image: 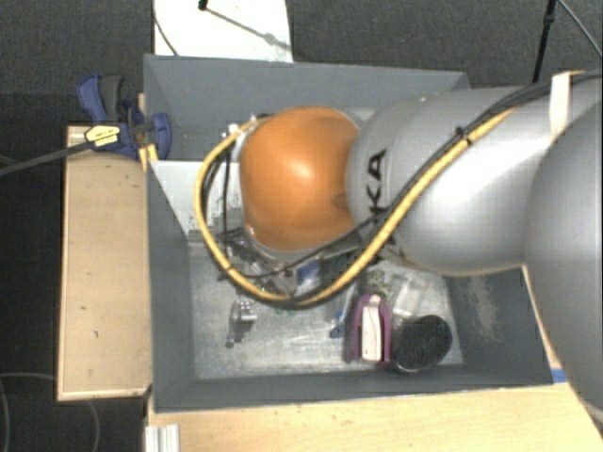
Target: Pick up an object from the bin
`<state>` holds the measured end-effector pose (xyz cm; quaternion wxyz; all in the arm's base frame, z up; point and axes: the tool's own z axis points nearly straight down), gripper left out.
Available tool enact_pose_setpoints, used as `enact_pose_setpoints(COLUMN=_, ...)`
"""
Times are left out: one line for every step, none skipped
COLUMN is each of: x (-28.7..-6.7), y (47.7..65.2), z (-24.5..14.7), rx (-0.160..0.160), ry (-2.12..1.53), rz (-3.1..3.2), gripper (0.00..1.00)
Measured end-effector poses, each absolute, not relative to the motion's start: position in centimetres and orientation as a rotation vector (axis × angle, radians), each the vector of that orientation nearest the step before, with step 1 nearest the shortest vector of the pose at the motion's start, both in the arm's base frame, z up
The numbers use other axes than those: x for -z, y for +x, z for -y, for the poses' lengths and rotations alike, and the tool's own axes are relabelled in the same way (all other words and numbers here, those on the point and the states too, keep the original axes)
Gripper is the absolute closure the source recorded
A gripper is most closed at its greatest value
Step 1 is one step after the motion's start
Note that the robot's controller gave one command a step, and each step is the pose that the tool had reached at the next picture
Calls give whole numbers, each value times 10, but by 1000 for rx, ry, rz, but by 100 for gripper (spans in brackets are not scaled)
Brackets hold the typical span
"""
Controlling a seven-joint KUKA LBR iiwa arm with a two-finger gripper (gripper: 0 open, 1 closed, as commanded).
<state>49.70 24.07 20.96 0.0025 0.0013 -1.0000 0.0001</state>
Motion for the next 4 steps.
enact_pose_setpoints(x=-116, y=493, z=-129, rx=-8, ry=37, rz=3136, gripper=0)
enact_pose_setpoints(x=-72, y=513, z=-36, rx=3, ry=362, rz=3125, gripper=0)
enact_pose_setpoints(x=-74, y=565, z=-1, rx=2, ry=406, rz=3122, gripper=0)
enact_pose_setpoints(x=-76, y=566, z=-3, rx=2, ry=397, rz=3127, gripper=100)
